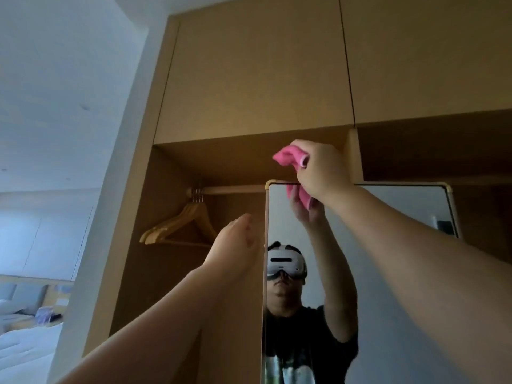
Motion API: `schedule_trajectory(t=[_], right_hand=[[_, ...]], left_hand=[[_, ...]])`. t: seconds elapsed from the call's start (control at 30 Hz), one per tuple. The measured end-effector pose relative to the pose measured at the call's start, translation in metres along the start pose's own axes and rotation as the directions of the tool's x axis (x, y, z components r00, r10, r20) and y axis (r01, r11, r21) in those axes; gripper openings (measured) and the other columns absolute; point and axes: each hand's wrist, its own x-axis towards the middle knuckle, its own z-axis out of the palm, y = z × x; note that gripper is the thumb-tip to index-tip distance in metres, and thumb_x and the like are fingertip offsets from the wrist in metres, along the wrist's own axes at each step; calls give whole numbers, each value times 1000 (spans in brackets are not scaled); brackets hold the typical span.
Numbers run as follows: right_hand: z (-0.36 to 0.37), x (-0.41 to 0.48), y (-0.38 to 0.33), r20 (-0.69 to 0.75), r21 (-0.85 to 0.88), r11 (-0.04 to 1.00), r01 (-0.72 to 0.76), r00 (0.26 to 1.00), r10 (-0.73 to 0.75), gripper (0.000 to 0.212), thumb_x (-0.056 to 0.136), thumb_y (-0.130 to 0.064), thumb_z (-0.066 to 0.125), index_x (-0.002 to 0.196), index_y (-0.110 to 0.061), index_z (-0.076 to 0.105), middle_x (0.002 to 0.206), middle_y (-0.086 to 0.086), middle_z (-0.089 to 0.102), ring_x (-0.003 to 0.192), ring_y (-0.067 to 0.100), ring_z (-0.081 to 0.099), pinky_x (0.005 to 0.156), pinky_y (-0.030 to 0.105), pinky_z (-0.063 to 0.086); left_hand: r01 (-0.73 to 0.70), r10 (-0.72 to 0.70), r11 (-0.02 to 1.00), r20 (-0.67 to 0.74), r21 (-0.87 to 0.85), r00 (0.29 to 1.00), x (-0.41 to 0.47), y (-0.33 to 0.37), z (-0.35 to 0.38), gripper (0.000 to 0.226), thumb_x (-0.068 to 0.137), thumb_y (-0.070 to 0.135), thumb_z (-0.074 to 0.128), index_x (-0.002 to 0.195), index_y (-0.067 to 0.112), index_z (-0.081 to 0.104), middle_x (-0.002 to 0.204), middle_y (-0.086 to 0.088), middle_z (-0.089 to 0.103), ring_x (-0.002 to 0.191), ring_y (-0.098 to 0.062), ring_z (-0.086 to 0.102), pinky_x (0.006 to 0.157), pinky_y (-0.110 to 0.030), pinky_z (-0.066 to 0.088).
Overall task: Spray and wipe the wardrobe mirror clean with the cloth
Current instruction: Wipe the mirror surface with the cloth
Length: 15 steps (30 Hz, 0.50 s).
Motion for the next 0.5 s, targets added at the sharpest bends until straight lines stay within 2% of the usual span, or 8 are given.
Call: schedule_trajectory(t=[0.07,0.17,0.27,0.33,0.43,0.5], right_hand=[[-1,10,1,33,-121,990,65,998,-62,21,94,-6,52,105,-18,66,111,-7,68,104,9,63,88,31,54],[4,12,5,168,-220,972,80,985,-43,15,92,-7,56,97,-18,65,102,-4,67,96,14,63,82,32,54],[11,5,11,292,-198,980,24,956,36,18,87,-2,57,92,-18,63,87,0,63,83,18,62,68,29,51],[11,3,13,344,-172,985,1,937,59,21,85,1,56,92,-18,63,84,0,62,78,18,61,64,29,48],[6,4,16,401,-240,970,35,914,66,20,84,1,55,82,-19,55,79,1,59,74,21,59,61,32,48],[4,3,19,419,-269,962,45,905,75,19,83,0,55,84,-19,56,80,3,60,74,21,59,63,36,50]], left_hand=[[-6,7,1000,16,-25,1000,2,0,3,31,90,10,53,121,12,52,102,2,62,91,-15,61,84,-35,55],[7,-6,998,14,-70,1000,1,2,9,26,92,9,49,118,13,53,97,6,60,85,-12,60,79,-34,56],[-37,38,998,25,-44,999,-1,6,16,22,91,10,48,109,19,56,92,2,65,80,-14,65,70,-38,59],[-44,44,999,21,-22,999,-1,7,19,21,90,9,49,106,19,58,89,2,64,79,-13,64,70,-36,58],[-17,17,1000,8,-4,1000,-1,9,23,25,86,6,55,107,19,57,90,4,60,82,-14,62,72,-33,58],[17,-17,1000,-1,-22,1000,-2,10,28,28,84,8,60,109,20,55,90,9,56,85,-14,61,73,-30,56]])
